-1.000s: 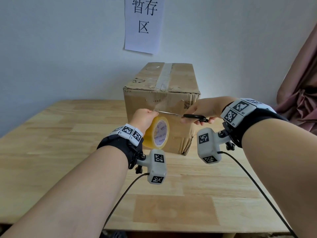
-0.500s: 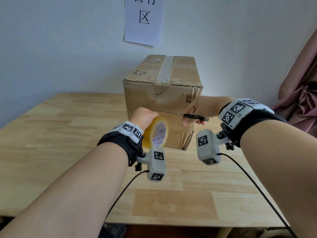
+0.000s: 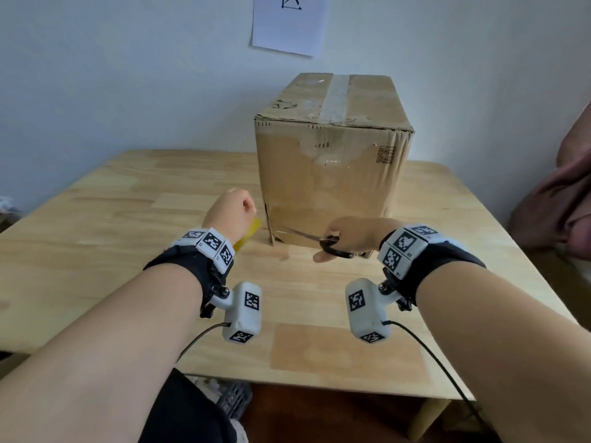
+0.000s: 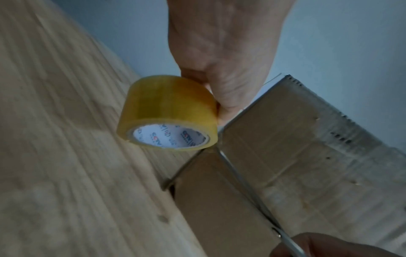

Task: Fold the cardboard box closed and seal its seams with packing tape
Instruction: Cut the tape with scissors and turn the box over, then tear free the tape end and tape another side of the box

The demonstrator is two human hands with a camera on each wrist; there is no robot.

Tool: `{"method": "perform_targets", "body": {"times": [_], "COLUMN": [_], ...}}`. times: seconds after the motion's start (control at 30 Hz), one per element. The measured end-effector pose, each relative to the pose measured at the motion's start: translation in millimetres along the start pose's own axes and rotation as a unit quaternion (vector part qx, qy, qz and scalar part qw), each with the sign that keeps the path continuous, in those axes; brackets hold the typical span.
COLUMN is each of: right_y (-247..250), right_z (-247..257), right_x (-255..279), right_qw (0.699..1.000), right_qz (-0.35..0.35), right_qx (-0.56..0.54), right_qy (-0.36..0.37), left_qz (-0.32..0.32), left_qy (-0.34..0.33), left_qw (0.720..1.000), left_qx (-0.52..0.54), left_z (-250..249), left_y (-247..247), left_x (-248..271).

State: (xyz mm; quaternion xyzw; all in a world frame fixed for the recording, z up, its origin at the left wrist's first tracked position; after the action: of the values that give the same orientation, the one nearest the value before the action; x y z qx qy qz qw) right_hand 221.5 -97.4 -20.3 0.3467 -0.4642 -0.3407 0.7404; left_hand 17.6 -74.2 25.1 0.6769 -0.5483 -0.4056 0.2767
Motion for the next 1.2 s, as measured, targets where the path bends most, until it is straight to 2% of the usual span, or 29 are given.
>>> {"method": "perform_targets", "body": {"times": [0.1, 0.17, 0.33, 0.43, 0.57, 0.67, 0.77, 0.83, 0.9, 0.97, 1.0, 1.07, 1.13, 1.17, 1.2], "right_y": [-30.1, -39.6, -70.2, -87.1, -108.1, -107.5, -97.4, -76.4, -40.4, 4.1, 27.4, 70.8, 99.4, 111.2, 122.1], "right_z": [23.3, 35.4, 65.9, 86.6, 100.3, 106.9, 109.9, 112.3, 108.5, 103.2, 102.3, 100.6, 92.5, 85.8, 79.5], "right_x": [-13.8, -24.0, -55.2, -71.7, -93.5, -106.4, -108.0, -99.2, -81.9, -53.0, -33.9, 12.2, 47.8, 58.0, 64.0], "right_qw": [1.0, 1.0, 0.999, 0.996, 0.989, 0.99, 0.99, 0.991, 0.983, 0.949, 0.917, 0.815, 0.713, 0.679, 0.66], "right_qz": [0.01, -0.022, -0.041, -0.033, -0.018, -0.012, 0.002, -0.051, -0.158, -0.297, -0.373, -0.538, -0.656, -0.692, -0.714], "right_qx": [0.003, -0.008, 0.016, 0.076, 0.143, 0.138, 0.136, 0.117, 0.057, 0.021, 0.024, 0.058, 0.108, 0.124, 0.135], "right_qy": [0.001, -0.004, -0.01, 0.013, 0.033, 0.031, 0.027, 0.047, 0.069, 0.108, 0.139, 0.206, 0.225, 0.21, 0.192], "left_qz": [0.007, 0.026, 0.042, 0.029, 0.068, 0.105, 0.109, 0.119, 0.119, 0.094, 0.083, 0.046, -0.04, -0.098, -0.157], "left_qy": [-0.025, -0.036, 0.003, -0.025, -0.033, -0.031, -0.041, -0.033, -0.016, 0.001, 0.008, 0.006, -0.022, -0.051, -0.089], "left_qw": [0.996, 0.989, 0.979, 0.976, 0.973, 0.962, 0.954, 0.952, 0.953, 0.956, 0.957, 0.96, 0.979, 0.985, 0.98], "left_qx": [-0.086, -0.14, -0.202, -0.216, -0.219, -0.251, -0.277, -0.281, -0.28, -0.277, -0.279, -0.276, -0.197, -0.134, -0.081], "left_z": [23.7, 43.4, 104.1, 108.2, 109.7, 109.6, 100.1, 99.0, 98.0, 91.0, 85.3, 65.4, 29.9, 7.3, -18.0], "left_y": [-0.7, -8.3, -18.3, -20.8, -39.3, -53.6, -56.6, -58.4, -56.2, -46.5, -41.2, -28.0, -3.1, 11.7, 27.2], "left_x": [7.4, 12.0, 21.6, 22.2, 14.1, 9.4, 4.2, 1.7, -0.7, -4.7, -7.8, -16.7, -25.3, -28.2, -28.6]}}
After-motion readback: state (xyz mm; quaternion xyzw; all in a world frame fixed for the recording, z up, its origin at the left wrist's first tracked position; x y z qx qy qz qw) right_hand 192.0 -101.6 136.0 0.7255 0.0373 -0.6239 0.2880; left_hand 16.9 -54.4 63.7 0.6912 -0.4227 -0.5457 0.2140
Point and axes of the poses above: each hand's wrist, its own x-axis away from the middle knuckle, its own y-axis out of the back of the hand, z = x × y, the point moved 10 cm from there along -x, towards the middle knuckle, and after that the axes turned 1 degree about -y, right-handed, at the moved point
